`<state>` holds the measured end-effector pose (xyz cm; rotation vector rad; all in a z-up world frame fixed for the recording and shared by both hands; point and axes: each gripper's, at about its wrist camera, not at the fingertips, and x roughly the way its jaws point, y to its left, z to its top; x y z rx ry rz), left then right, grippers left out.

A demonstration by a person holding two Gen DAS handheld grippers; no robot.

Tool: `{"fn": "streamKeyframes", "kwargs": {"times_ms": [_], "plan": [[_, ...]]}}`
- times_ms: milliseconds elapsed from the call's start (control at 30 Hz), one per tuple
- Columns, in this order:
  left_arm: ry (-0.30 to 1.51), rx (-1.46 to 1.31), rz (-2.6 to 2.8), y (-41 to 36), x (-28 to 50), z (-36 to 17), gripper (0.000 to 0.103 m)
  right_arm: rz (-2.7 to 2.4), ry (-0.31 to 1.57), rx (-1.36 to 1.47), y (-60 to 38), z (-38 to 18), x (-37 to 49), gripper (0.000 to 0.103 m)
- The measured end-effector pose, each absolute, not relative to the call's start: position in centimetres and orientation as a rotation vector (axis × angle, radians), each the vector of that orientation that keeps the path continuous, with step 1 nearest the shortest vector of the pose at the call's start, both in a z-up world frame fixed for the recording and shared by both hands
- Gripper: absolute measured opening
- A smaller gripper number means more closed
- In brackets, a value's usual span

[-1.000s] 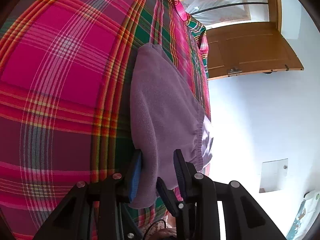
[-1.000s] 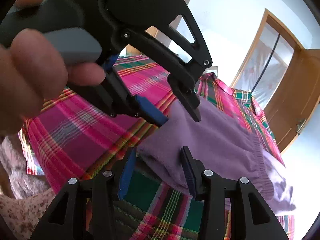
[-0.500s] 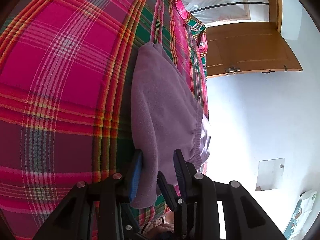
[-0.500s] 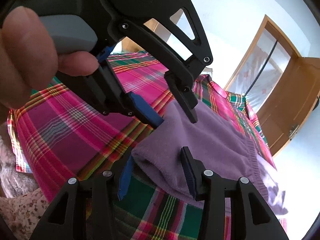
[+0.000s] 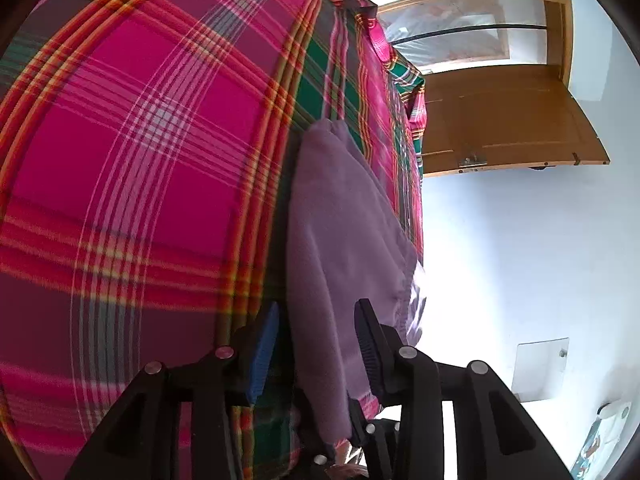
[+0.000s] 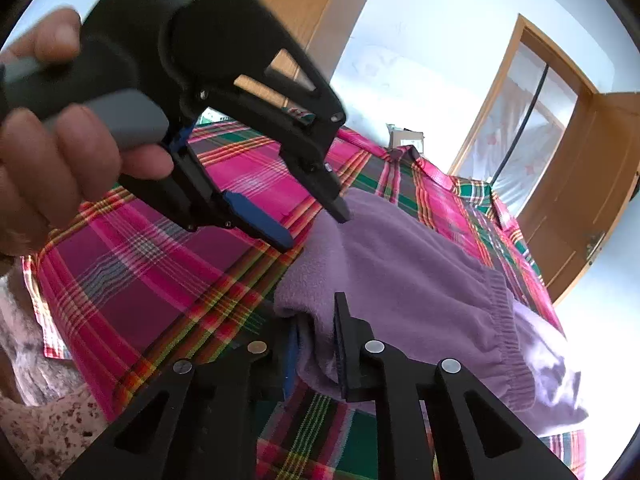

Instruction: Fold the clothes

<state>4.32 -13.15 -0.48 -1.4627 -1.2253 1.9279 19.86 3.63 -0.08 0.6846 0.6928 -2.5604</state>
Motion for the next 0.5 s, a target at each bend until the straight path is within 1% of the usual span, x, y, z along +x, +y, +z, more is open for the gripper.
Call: {"fn": "streamKeyframes", "kwargs": {"times_ms": [100,167,233,333,433,500], "plan": [[-1.228,-1.445,1.92,-13.0,3.6,-0.8,0.04,-2.551,0.665,0.678,3.9,0.3,19.9,0.015],[-1.224,-1.447,1.887,-12.5,2.8,-1.4,0.042,-2.546,0.644,0.676,4.1,0.6,20.1,0.015],[-1.258,-1.474,1.851,-12.2,2.4,-2.1,0.042,-2.541,0.624,0.677,4.4,0.8,20.2,0.015],[-1.241,-1.478,1.833,-11.1,1.3,-2.3,0.043,-2.536,0.596,0.685,4.7,1.0,20.0,0.015],[-1.264,-1.489,1.831,-10.5,0.1,-2.3,0.043,-2.534,0.572,0.691,5.1,1.1,19.4,0.015],[-1.219,-1.493,1.855,-9.8,-0.5,-1.9,0.043,-2.534,0.557,0.696,5.3,1.1,19.1,0.015]]}}
